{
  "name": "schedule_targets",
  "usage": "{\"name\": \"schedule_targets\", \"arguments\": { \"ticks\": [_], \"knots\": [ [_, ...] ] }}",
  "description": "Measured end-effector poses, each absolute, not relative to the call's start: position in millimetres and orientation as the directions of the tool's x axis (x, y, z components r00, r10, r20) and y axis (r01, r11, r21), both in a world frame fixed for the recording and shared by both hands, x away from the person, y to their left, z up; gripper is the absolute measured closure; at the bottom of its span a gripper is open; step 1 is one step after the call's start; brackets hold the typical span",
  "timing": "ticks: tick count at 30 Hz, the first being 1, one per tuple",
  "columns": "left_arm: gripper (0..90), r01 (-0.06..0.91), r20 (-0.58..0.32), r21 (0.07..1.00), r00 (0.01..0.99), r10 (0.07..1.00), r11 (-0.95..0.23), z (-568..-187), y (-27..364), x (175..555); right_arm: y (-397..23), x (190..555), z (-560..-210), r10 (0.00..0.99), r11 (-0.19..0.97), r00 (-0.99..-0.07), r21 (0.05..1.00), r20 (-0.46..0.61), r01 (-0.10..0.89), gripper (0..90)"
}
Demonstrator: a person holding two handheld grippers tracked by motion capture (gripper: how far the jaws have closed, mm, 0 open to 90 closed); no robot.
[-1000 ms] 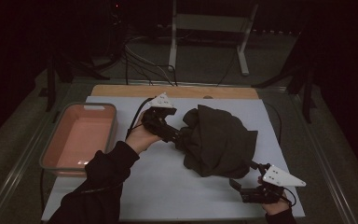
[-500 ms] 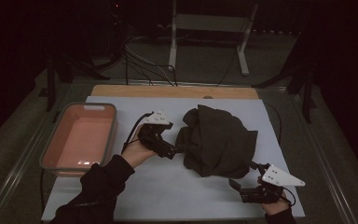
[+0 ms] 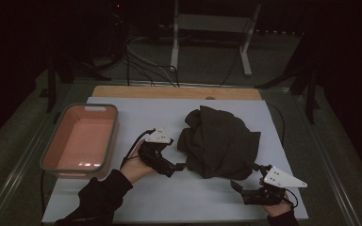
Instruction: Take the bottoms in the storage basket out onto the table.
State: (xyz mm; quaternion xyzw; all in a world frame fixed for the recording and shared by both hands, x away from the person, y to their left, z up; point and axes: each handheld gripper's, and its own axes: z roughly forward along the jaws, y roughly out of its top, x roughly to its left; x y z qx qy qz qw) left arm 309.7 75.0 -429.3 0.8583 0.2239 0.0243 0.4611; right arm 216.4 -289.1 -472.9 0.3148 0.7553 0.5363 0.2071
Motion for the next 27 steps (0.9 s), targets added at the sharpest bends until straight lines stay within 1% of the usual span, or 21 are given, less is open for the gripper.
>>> {"name": "schedule_targets", "arguments": {
  "ticks": [16,21,27],
  "knots": [
    [0.1,0.371,-0.197,0.771,0.912,0.361,-0.517,-470,90,286,-288,216,-473,0.693,0.234,-0.72,0.939,0.021,0.253,9.5],
    [0.1,0.393,-0.227,0.768,0.905,0.36,-0.506,-480,100,283,-287,216,-473,0.693,0.238,-0.721,0.938,0.018,0.253,9.5],
    [0.1,0.394,-0.228,0.753,0.907,0.353,-0.527,-489,115,274,-287,216,-473,0.689,0.24,-0.725,0.938,0.017,0.25,9.5]
  ]
}}
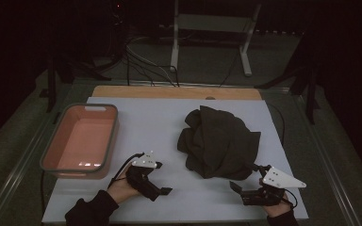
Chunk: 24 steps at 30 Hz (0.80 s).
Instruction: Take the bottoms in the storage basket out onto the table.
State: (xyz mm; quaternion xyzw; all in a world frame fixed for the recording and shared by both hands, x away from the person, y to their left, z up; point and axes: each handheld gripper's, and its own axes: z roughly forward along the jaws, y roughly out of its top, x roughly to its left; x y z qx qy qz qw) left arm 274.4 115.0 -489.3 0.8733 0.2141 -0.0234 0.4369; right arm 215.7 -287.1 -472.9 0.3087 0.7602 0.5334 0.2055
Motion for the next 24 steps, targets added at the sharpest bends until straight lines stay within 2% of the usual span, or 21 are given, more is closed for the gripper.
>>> {"name": "schedule_targets", "arguments": {
  "ticks": [24],
  "knots": [
    [0.2,0.419,-0.24,0.73,0.897,0.372,-0.54,-498,170,235,-287,216,-473,0.689,0.245,-0.725,0.935,0.016,0.254,9.5]
  ]
}}
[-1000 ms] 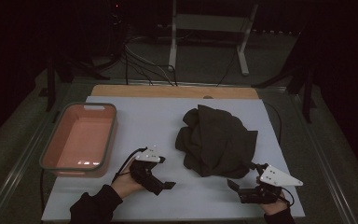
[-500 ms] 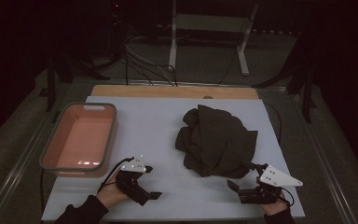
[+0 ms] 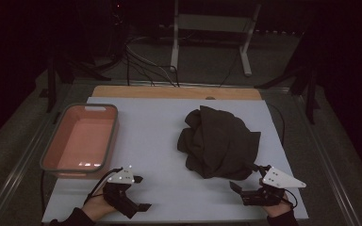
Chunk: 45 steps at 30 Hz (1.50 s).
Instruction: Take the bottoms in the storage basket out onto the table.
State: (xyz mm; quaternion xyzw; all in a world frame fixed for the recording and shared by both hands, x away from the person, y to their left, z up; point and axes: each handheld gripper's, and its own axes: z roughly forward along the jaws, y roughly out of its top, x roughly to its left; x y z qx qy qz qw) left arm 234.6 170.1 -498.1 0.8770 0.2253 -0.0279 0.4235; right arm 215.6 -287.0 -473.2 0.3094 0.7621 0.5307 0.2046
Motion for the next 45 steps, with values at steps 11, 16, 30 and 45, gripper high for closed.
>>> {"name": "schedule_targets", "arguments": {
  "ticks": [11,16,30,45],
  "knots": [
    [0.1,0.441,-0.251,0.713,0.886,0.389,-0.545,-503,189,226,-287,215,-473,0.688,0.249,-0.726,0.934,0.016,0.257,9.5],
    [0.2,0.445,-0.248,0.715,0.882,0.4,-0.538,-502,198,222,-287,215,-473,0.687,0.251,-0.726,0.934,0.014,0.256,9.5],
    [0.2,0.463,-0.251,0.724,0.868,0.429,-0.512,-508,212,218,-292,215,-474,0.699,0.246,-0.715,0.934,0.015,0.26,9.5],
    [0.2,0.439,-0.23,0.742,0.876,0.424,-0.506,-506,209,217,-292,216,-477,0.694,0.251,-0.72,0.931,0.018,0.266,9.5]
  ]
}}
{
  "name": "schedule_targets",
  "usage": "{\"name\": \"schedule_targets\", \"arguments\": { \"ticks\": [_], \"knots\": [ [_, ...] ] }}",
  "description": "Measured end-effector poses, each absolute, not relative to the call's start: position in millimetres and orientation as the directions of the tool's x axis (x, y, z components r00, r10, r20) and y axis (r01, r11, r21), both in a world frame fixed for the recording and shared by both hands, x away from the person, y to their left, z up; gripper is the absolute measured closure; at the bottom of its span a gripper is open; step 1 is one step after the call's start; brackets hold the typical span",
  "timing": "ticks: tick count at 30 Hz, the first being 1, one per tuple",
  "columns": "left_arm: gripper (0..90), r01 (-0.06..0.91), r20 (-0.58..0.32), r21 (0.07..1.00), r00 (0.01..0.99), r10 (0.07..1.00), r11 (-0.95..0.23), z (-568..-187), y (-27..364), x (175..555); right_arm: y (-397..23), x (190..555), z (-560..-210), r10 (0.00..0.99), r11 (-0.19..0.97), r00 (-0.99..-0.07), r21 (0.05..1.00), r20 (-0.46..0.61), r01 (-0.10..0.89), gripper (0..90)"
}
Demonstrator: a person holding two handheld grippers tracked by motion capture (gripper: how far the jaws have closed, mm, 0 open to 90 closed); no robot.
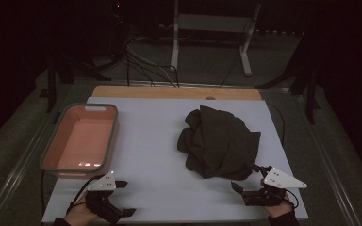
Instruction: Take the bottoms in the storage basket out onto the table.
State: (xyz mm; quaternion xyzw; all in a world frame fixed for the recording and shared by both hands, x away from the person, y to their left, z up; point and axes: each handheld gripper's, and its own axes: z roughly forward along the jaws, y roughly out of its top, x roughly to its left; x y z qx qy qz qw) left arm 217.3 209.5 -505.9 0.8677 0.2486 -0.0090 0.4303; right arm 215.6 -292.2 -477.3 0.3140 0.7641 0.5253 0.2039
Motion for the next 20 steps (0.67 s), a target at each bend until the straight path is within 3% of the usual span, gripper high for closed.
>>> {"name": "schedule_targets", "arguments": {
  "ticks": [20],
  "knots": [
    [0.2,0.426,-0.221,0.738,0.885,0.409,-0.523,-505.6,205.6,215.9,-291.8,216.9,-480.4,0.694,0.269,-0.72,0.924,0.01,0.272,9.5]
  ]
}}
